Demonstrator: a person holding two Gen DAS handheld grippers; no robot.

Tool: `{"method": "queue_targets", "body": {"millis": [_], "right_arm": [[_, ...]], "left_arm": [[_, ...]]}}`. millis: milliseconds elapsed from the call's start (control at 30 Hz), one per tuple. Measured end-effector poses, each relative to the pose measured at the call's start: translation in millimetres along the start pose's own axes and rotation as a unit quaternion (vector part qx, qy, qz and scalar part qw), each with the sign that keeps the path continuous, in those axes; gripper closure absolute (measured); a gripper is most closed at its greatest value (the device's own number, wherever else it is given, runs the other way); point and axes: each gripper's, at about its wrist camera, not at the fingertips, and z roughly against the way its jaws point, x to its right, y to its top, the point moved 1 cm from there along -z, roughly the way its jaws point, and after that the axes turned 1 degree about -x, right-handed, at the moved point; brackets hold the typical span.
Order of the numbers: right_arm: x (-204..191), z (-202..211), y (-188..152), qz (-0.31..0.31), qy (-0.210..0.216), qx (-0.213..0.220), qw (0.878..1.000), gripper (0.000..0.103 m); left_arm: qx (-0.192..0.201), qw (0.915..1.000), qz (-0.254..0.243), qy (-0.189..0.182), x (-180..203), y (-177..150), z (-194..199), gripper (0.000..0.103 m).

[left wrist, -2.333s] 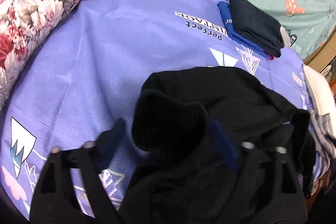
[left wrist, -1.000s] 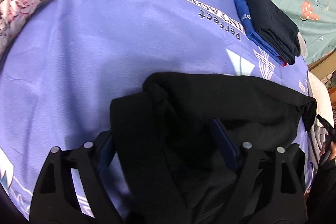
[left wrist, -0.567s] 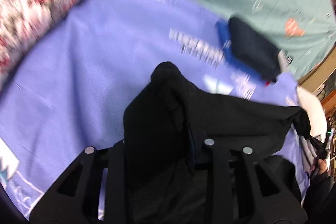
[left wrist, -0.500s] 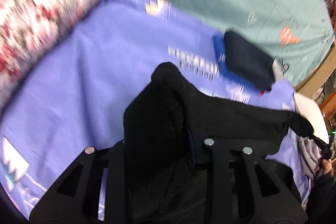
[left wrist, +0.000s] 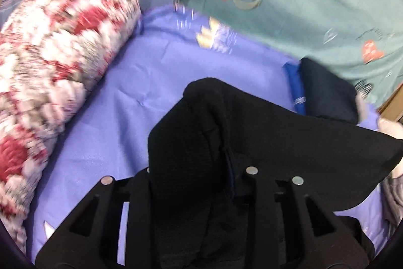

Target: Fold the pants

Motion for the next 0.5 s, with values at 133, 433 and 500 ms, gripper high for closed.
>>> {"method": "queue_targets", "body": {"millis": [133, 433, 500], "right_arm": [[-20, -98, 36, -0.015, -0.056, -0.046, 0.997, 0.097], [-32, -149, 42, 0.027, -0.268, -0.005, 0.963, 0.038], [-25, -135, 34, 0.017, -0.269, 0.017, 0.963, 0.038]], "left_arm": [[-0.057, 0.9978, -0.012, 0.031, 15, 9, -75, 0.071], [-0.103, 0.9914, -0.011, 0.080, -10, 3, -103, 0.011], [-0.101, 0.9926, 0.002, 0.068, -22, -3, -90, 0.011]]}}
